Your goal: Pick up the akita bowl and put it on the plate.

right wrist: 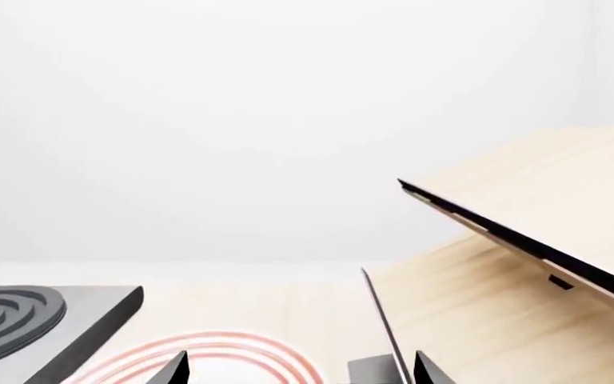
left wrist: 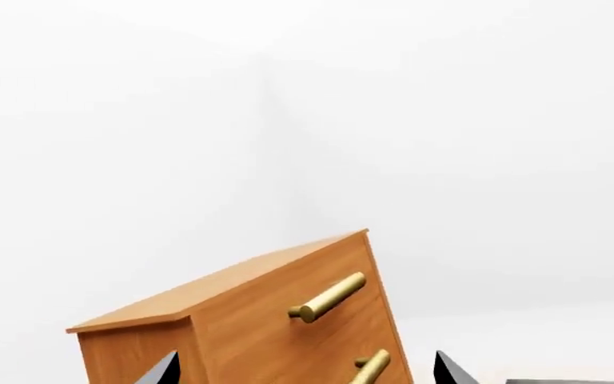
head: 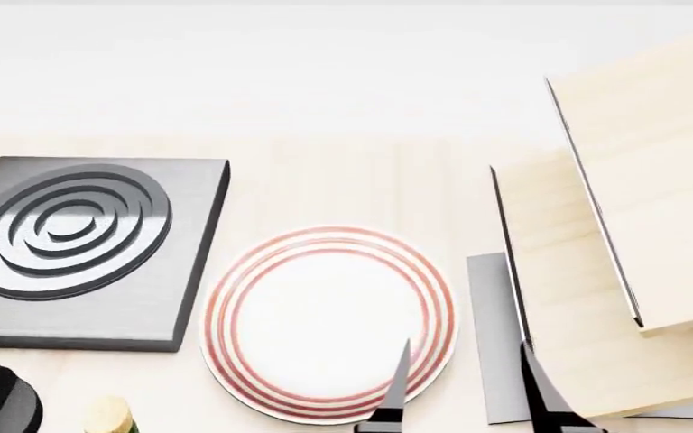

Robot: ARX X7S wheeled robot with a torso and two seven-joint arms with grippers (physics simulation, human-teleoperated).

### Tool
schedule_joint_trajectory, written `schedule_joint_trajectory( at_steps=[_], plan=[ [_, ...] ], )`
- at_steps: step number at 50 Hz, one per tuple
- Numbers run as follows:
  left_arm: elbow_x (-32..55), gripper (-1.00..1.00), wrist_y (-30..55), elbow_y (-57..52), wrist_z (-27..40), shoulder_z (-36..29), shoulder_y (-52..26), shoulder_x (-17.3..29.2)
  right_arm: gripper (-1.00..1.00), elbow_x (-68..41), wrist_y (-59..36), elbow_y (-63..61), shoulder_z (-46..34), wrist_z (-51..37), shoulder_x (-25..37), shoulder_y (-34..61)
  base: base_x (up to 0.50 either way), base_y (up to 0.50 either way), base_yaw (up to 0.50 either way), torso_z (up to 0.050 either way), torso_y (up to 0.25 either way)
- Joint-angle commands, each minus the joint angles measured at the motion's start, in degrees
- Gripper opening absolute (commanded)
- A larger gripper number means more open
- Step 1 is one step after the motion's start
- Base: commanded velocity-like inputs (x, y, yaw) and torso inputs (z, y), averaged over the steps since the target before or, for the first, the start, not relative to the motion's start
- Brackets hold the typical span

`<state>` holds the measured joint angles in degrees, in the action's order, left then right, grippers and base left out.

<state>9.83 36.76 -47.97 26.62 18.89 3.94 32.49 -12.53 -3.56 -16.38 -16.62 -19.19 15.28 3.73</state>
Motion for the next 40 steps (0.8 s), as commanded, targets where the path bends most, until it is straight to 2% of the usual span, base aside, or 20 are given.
schedule_joint_trajectory(
  at_steps=[1,24,29,40],
  plan=[
    [1.62,1.00,3.80,-0.12,-1.11,4.44,0.57,1.82,1.00,0.15,0.15,0.90,-0.63,-0.11,-0.03,0.33,0.00,0.00,0.00,0.000,0.000],
    [3.93,1.00,9.89,1.50,-3.71,7.08,-0.66,5.70,1.00,0.00,0.71,2.70,-1.44,-0.33,-0.09,0.96,0.00,0.00,0.00,0.000,0.000],
    [9.45,1.00,16.71,0.20,-6.85,11.48,-4.17,7.67,1.00,0.00,0.78,2.74,-1.64,-0.40,-0.03,0.95,0.00,0.00,0.00,0.000,0.000],
    [13.61,1.00,27.90,-3.26,-8.78,16.07,-9.58,14.67,1.00,-0.33,0.74,3.15,-1.95,-0.44,0.01,1.32,0.00,0.00,0.00,0.000,0.000]
  ],
)
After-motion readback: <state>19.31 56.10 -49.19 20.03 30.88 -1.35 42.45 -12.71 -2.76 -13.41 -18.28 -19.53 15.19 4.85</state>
